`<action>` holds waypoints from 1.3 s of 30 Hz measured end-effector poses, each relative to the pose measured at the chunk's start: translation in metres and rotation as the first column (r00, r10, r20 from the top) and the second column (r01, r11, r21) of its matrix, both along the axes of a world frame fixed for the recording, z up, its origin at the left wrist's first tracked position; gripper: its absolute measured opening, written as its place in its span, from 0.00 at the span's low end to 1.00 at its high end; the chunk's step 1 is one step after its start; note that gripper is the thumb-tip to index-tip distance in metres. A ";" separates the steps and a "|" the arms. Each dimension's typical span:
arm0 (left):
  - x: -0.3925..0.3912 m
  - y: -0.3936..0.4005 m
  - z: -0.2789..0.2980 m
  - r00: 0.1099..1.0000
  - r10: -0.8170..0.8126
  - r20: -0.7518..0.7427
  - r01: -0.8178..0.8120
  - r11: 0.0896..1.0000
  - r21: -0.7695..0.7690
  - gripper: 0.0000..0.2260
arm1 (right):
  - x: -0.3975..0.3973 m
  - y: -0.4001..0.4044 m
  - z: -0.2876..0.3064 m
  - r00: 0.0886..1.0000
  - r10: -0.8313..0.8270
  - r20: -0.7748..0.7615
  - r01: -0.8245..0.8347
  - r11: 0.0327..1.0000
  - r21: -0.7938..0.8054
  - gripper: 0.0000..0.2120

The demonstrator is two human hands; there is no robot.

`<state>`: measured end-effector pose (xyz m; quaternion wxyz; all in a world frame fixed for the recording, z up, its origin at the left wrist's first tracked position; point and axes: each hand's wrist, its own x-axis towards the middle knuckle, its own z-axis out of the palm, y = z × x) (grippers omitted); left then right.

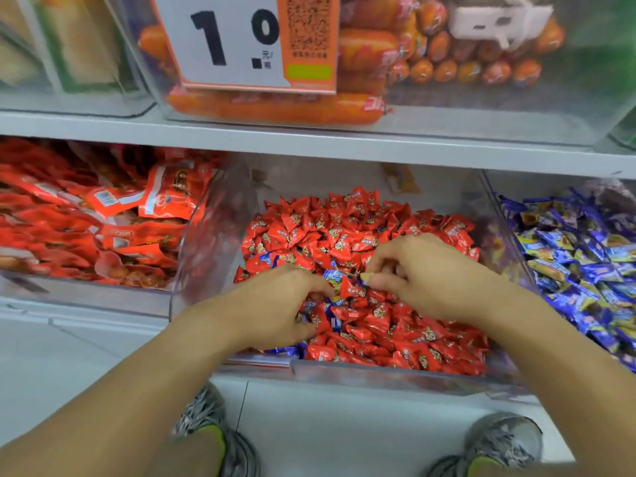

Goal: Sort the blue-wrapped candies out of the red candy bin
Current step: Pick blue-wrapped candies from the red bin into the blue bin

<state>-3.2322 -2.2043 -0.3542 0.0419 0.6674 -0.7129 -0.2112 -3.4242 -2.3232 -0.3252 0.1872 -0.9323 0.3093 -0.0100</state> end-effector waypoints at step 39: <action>-0.005 -0.017 0.032 0.892 0.418 -0.173 -0.382 0.901 0.206 0.13 | 0.014 0.000 -0.002 0.995 0.104 -0.010 -0.101 0.982 0.158 0.11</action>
